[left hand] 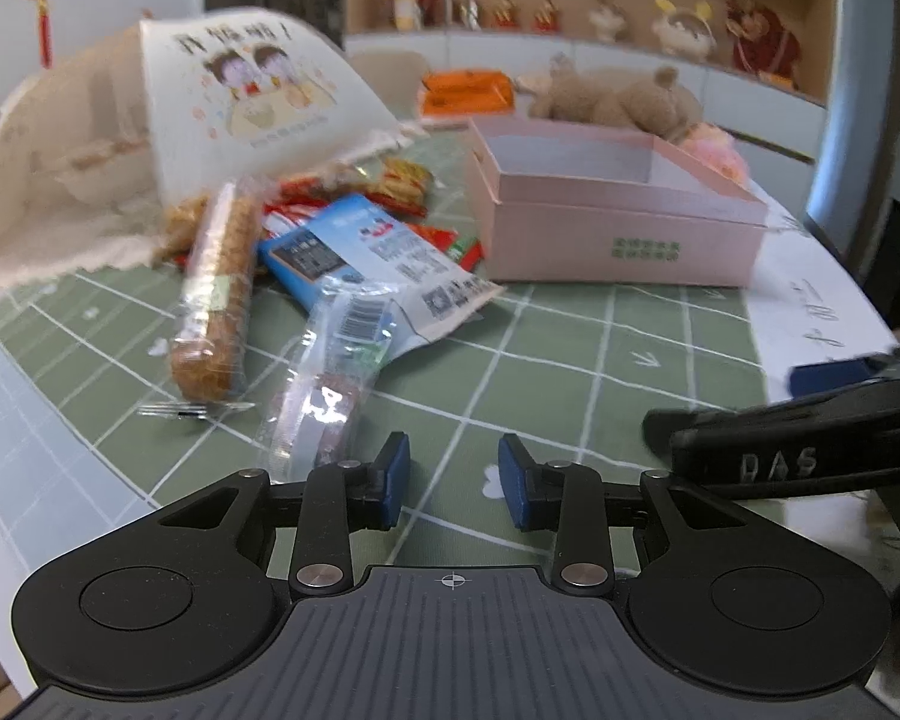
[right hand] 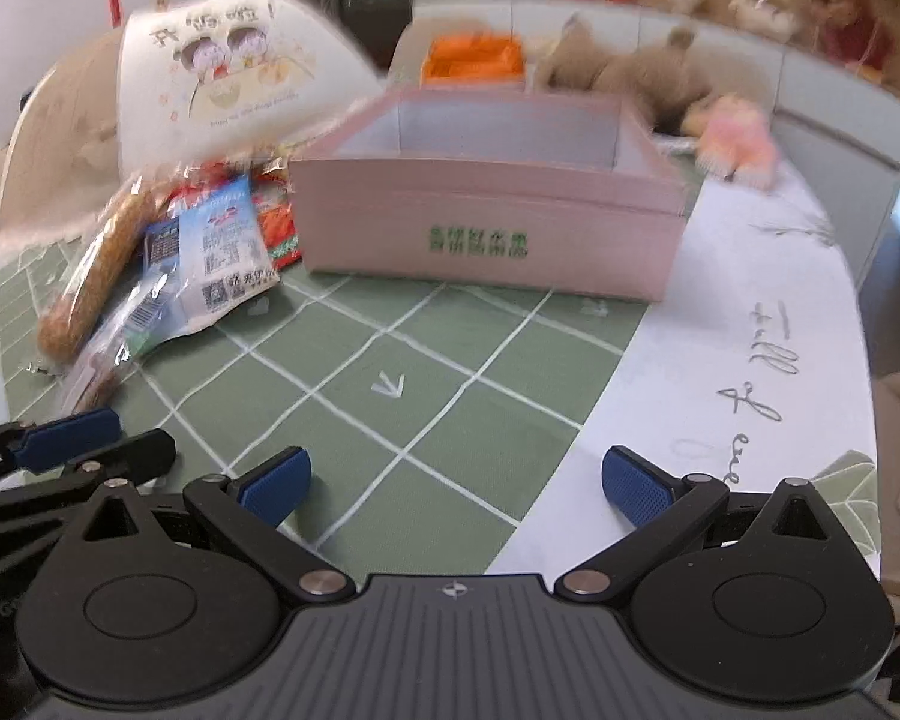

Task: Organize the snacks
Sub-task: 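Grasp the clear-wrapped bread stick with the right tool while the left tool grasps the clear barcode packet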

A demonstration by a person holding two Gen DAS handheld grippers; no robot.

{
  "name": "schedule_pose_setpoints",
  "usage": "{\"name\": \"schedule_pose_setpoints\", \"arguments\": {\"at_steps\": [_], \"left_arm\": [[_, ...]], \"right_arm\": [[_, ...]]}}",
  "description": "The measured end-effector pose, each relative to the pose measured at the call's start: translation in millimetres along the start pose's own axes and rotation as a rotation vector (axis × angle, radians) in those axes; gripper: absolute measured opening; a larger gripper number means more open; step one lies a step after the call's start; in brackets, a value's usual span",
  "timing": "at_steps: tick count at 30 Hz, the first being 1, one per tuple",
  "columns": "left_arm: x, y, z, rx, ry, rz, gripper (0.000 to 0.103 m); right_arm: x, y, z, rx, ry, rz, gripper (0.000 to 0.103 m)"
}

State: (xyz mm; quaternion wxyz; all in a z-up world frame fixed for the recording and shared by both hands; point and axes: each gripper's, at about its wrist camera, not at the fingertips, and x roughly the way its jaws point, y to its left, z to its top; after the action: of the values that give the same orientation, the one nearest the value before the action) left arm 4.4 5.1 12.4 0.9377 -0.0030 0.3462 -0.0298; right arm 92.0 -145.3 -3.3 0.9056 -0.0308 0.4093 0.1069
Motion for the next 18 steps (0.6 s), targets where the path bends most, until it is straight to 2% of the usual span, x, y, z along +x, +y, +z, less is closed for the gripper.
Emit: {"name": "schedule_pose_setpoints", "arguments": {"at_steps": [3,5,8,10,13,14,18], "left_arm": [[-9,10,21,-0.007,0.025,-0.025,0.037],[-9,19,41,-0.002,0.080,-0.039,0.037],[6,46,63,-0.110,0.212,-0.126,0.037],[16,66,70,-0.201,0.268,-0.148,0.037],[13,80,77,-0.206,0.245,-0.110,0.037],[10,85,80,-0.195,0.227,-0.097,0.037],[7,104,92,-0.167,0.192,-0.040,0.037]], "right_arm": [[3,-4,13,-0.057,0.118,0.043,0.103],[4,-6,18,-0.071,0.177,0.053,0.103],[3,-6,17,-0.079,0.205,0.054,0.103],[1,-2,14,-0.103,0.221,0.069,0.103],[10,7,31,-0.210,0.313,0.129,0.101],[13,9,41,-0.229,0.328,0.131,0.095],[25,4,88,-0.157,0.214,0.072,0.094]]}}
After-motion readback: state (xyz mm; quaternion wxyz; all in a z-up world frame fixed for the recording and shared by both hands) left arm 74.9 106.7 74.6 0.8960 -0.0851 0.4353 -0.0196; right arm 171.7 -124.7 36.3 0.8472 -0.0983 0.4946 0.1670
